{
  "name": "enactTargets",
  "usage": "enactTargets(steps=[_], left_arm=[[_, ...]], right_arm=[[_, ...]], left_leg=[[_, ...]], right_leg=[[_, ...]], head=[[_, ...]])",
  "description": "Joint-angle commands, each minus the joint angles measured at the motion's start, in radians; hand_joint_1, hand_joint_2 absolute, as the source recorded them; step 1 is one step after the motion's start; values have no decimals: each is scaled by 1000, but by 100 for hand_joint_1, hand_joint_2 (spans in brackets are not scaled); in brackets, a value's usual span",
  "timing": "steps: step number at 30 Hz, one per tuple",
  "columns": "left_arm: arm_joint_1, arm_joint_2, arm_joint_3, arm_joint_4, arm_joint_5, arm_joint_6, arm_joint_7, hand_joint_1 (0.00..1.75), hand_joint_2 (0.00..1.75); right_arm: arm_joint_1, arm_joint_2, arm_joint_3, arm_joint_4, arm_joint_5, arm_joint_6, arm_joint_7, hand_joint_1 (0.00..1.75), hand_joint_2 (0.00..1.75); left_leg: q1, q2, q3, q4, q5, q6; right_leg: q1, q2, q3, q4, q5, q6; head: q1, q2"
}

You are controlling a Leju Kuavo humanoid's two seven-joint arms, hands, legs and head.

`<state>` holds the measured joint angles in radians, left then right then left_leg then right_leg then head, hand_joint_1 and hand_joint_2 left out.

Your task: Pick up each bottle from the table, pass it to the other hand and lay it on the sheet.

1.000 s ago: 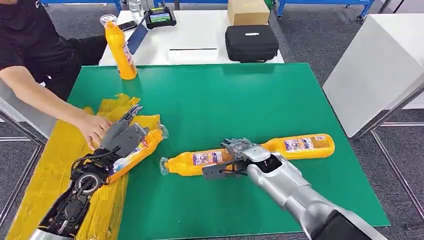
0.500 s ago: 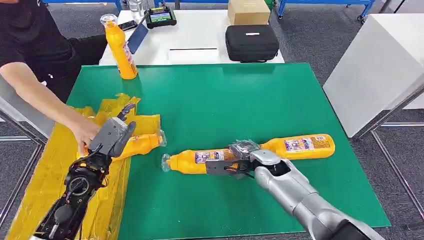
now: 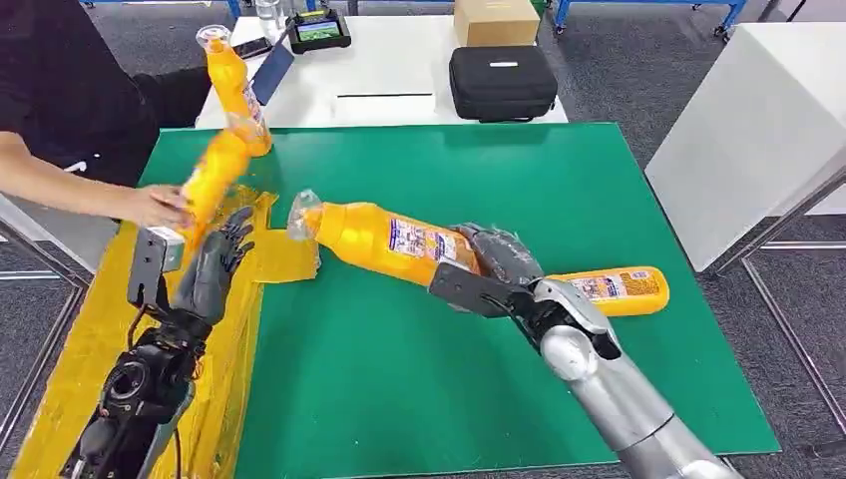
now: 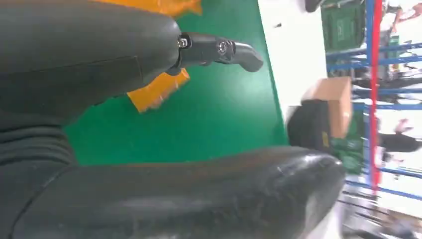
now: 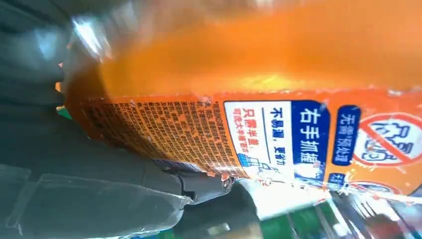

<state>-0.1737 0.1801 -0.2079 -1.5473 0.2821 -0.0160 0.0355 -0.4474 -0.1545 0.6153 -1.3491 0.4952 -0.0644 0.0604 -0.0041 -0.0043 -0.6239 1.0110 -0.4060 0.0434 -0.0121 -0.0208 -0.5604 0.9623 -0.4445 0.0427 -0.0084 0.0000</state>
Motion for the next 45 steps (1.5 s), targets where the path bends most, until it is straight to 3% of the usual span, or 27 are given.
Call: enactTargets(steps=[1, 7, 14, 24, 28, 45], left_arm=[[7, -32, 18, -9, 194, -29, 9, 0, 175], [27, -37, -10, -44, 512, -98, 23, 0, 175], [5, -41, -66, -98, 454, -60, -25, 0, 175], [-15, -48, -119, -123, 286, 1, -77, 0, 175], [-45, -70, -154, -125, 207, 57, -93, 0, 175], [-111, -117, -231, -142, 202, 113, -90, 0, 175]], right_arm=[[56, -22, -4, -169, -39, -68, -53, 175, 175], [59, 14, 8, -142, -71, -102, -33, 175, 175], [47, 90, 12, -68, -94, -122, 14, 175, 175], [-8, 122, -1, 5, -136, -87, 80, 175, 175], [-93, 161, 31, 80, -161, -31, 118, 175, 175], [-194, 232, 160, 148, -145, 25, 143, 175, 175]], left_leg=[[0, 0, 2, 0, -1, -2], [0, 1, 2, 0, -1, -2], [1, 1, 1, 0, -1, -2], [0, 1, 0, 0, 0, -2], [1, 2, 0, 1, -1, -2], [1, 1, -1, 0, 0, -2]], right_leg=[[0, 1, 3, 0, -2, -2], [0, 2, 2, 0, -1, -2], [1, 2, 0, 0, -1, -1], [0, 1, 0, 0, 0, -1], [0, 3, 0, 1, -1, -2], [0, 2, -1, 1, 0, -1]], head=[[0, 0], [0, 0], [0, 0], [0, 0], [0, 0], [0, 0]])
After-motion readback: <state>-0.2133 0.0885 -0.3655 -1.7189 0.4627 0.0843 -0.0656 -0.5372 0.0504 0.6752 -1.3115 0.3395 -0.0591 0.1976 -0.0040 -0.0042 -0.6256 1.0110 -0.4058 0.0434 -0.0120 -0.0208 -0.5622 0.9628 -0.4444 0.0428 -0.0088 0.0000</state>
